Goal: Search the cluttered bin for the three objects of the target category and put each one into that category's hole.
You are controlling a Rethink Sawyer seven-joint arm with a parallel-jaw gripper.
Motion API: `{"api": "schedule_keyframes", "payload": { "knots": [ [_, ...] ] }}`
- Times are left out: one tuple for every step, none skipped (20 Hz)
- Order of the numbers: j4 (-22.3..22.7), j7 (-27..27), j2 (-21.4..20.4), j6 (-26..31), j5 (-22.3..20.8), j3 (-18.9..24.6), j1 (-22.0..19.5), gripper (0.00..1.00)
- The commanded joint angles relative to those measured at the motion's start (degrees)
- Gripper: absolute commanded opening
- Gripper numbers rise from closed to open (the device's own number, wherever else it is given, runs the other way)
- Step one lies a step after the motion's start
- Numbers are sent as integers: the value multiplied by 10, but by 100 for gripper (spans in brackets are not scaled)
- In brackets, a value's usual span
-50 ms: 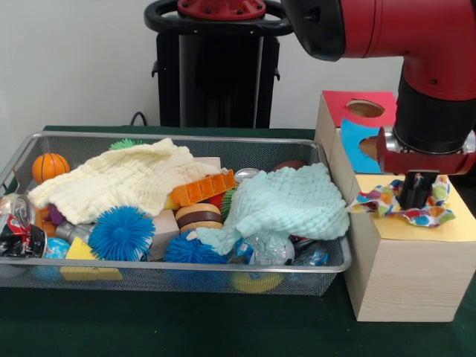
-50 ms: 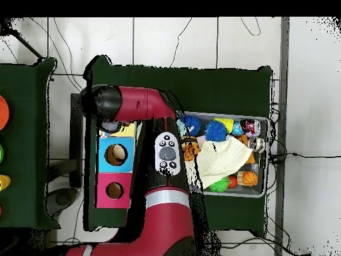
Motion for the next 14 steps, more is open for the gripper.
{"api": "schedule_keyframes", "payload": {
  "knots": [
    [77,67,63,3,26,53,-18,0],
    [77,65,65,-7,26,53,-18,0],
    [79,64,67,-19,26,52,-17,0],
    [79,66,69,-30,25,50,-16,0],
    [77,66,71,-38,25,49,-15,0],
    [75,66,73,-46,24,48,-15,0],
    [71,66,76,-53,23,47,-14,0],
    [68,68,79,-62,23,45,-13,0],
    [61,71,83,-67,21,42,-12,0],
    [57,71,86,-76,18,39,-11,0],
    [55,70,88,-82,17,39,-11,0],
    [53,69,90,-87,16,38,-12,0],
    [49,71,92,-94,15,36,-11,0],
    [45,73,95,-100,13,34,-10,0]
  ]
}}
